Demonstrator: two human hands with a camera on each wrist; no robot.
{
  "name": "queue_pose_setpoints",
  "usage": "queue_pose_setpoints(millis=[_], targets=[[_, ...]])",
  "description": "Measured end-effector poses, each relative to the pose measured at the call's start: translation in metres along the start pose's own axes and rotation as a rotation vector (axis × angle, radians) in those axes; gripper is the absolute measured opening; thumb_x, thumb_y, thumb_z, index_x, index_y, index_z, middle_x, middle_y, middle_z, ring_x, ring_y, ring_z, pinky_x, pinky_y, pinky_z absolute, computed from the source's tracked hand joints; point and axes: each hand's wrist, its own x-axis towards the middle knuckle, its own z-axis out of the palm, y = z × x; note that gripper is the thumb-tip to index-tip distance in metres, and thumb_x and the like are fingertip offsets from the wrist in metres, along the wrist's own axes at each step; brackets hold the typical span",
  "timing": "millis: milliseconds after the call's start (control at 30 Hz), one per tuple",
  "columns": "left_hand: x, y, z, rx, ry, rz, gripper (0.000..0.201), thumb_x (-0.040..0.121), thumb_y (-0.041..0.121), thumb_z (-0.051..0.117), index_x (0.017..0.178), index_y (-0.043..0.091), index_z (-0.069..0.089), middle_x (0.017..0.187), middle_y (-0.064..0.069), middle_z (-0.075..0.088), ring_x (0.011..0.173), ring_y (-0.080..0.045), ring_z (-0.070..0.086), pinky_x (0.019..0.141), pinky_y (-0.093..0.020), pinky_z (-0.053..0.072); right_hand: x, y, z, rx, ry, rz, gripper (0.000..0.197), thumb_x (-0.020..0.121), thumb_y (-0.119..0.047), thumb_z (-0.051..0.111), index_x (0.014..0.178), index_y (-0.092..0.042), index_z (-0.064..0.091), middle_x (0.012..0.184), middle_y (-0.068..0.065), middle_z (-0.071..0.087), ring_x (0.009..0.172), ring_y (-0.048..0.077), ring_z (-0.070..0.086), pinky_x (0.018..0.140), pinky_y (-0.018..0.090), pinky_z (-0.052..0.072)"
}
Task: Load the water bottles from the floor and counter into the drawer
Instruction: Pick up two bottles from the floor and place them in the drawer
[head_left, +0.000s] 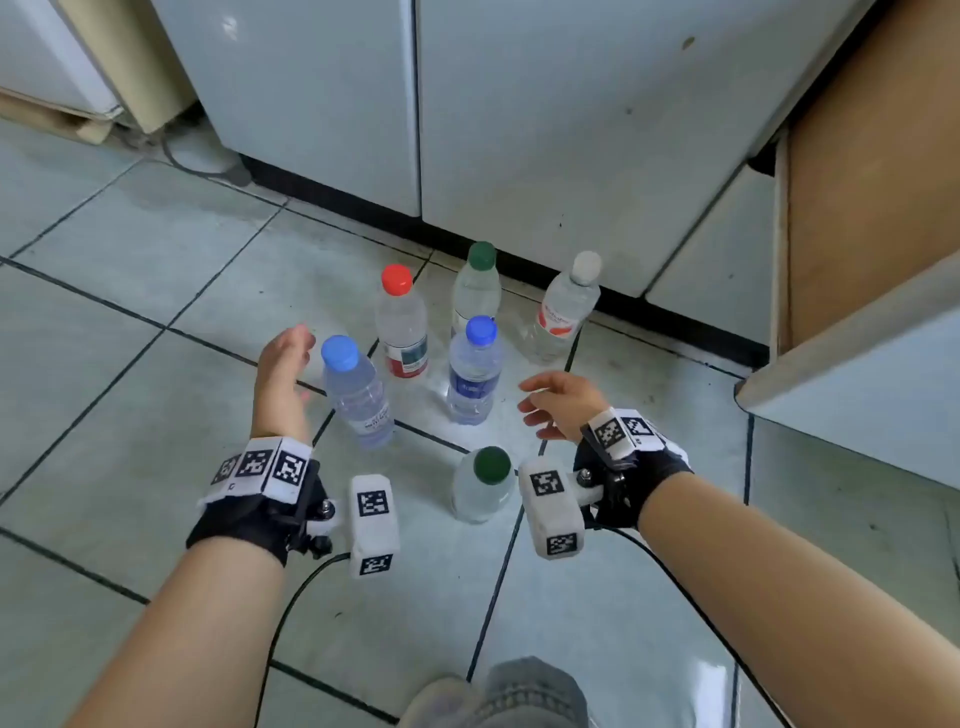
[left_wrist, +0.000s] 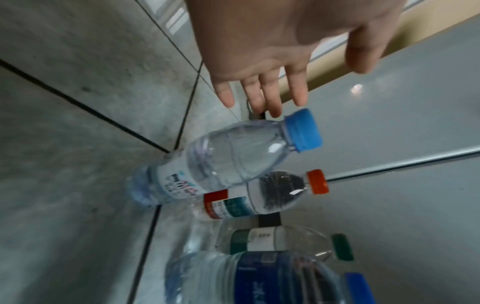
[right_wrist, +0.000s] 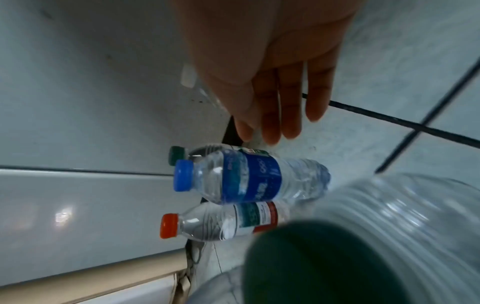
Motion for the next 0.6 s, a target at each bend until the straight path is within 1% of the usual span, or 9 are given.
queue_pose_setpoints(millis=[100, 167, 200, 233, 300, 367, 400, 467, 600], targets=[[-0.007, -0.015, -0.002, 0.032, -0.153, -0.038, 0.039, 0.069, 0.059, 0.043, 0.1, 0.037, 0.054, 0.11, 0.016, 0.056, 0.104, 0.003, 0.049, 0.089, -0.025, 0.032, -0.003, 0.017, 0.007, -0.207, -0.081, 0.016, 0.038, 0.083, 0.013, 0.044, 0.106, -0.013, 0.06, 0.079, 0.0, 0.059, 0.065, 0.012, 0.054, 0.057, 0.02, 0.046], [-0.009, -0.026, -0.002, 0.069, -0.221, -0.019, 0.023, 0.073, 0.047, 0.056, 0.093, 0.035, 0.055, 0.092, 0.019, 0.062, 0.084, 0.008, 0.054, 0.075, -0.018, 0.041, -0.008, 0.031, 0.011, -0.363, -0.178, -0.028, 0.055, 0.077, 0.018, 0.049, 0.121, -0.014, 0.056, 0.095, 0.004, 0.06, 0.069, 0.011, 0.053, 0.059, 0.018, 0.047], [-0.003, -0.035, -0.003, 0.083, -0.232, -0.007, 0.028, 0.075, 0.032, 0.063, 0.102, 0.03, 0.056, 0.099, 0.016, 0.066, 0.087, 0.006, 0.058, 0.076, -0.016, 0.045, -0.01, 0.036, 0.013, -0.403, -0.241, -0.05, 0.063, 0.073, 0.021, 0.053, 0.126, -0.015, 0.053, 0.105, 0.006, 0.059, 0.071, 0.008, 0.053, 0.06, 0.015, 0.048], [0.004, -0.043, -0.004, 0.083, -0.24, -0.006, 0.046, 0.074, 0.017, 0.069, 0.117, 0.02, 0.054, 0.111, 0.007, 0.066, 0.096, -0.002, 0.06, 0.083, -0.019, 0.048, -0.011, 0.039, 0.016, -0.421, -0.311, -0.069, 0.07, 0.07, 0.022, 0.058, 0.129, -0.015, 0.05, 0.114, 0.007, 0.057, 0.077, 0.005, 0.053, 0.061, 0.011, 0.049], [0.013, -0.051, -0.002, 0.134, -0.228, -0.019, 0.072, 0.067, -0.005, 0.072, 0.131, 0.006, 0.042, 0.122, -0.009, 0.058, 0.107, -0.02, 0.057, 0.097, -0.035, 0.046, -0.013, 0.043, 0.025, -0.488, -0.377, -0.117, 0.08, 0.065, 0.015, 0.069, 0.135, -0.016, 0.044, 0.128, 0.003, 0.053, 0.101, 0.007, 0.052, 0.083, 0.012, 0.045], [0.026, -0.058, 0.002, 0.21, -0.179, -0.063, 0.071, 0.064, -0.009, 0.073, 0.129, 0.005, 0.046, 0.121, -0.014, 0.059, 0.109, -0.028, 0.058, 0.102, -0.044, 0.044, -0.009, 0.049, 0.035, -0.562, -0.346, -0.159, 0.089, 0.059, 0.001, 0.08, 0.137, -0.019, 0.04, 0.138, 0.003, 0.047, 0.123, 0.017, 0.045, 0.107, 0.029, 0.036], [0.03, -0.058, 0.005, 0.241, -0.147, -0.087, 0.069, 0.064, -0.006, 0.075, 0.126, 0.005, 0.049, 0.122, -0.015, 0.061, 0.111, -0.031, 0.058, 0.102, -0.046, 0.044, -0.008, 0.051, 0.039, -0.574, -0.329, -0.174, 0.093, 0.056, -0.006, 0.083, 0.136, -0.019, 0.039, 0.139, 0.004, 0.046, 0.127, 0.02, 0.043, 0.11, 0.036, 0.035], [0.035, -0.06, 0.01, 0.283, -0.091, -0.115, 0.068, 0.064, -0.001, 0.078, 0.125, 0.006, 0.05, 0.124, -0.015, 0.061, 0.114, -0.032, 0.058, 0.103, -0.045, 0.044, -0.006, 0.055, 0.045, -0.546, -0.337, -0.189, 0.094, 0.051, -0.017, 0.083, 0.134, -0.019, 0.038, 0.133, 0.003, 0.049, 0.124, 0.022, 0.045, 0.108, 0.038, 0.037], [0.024, -0.064, 0.016, 0.313, -0.032, -0.086, 0.065, 0.065, 0.002, 0.078, 0.124, 0.003, 0.05, 0.124, -0.018, 0.061, 0.113, -0.033, 0.058, 0.103, -0.046, 0.044, -0.008, 0.055, 0.039, -0.489, -0.401, -0.223, 0.086, 0.055, -0.02, 0.077, 0.131, -0.017, 0.038, 0.121, -0.003, 0.048, 0.112, 0.013, 0.045, 0.097, 0.026, 0.037]])
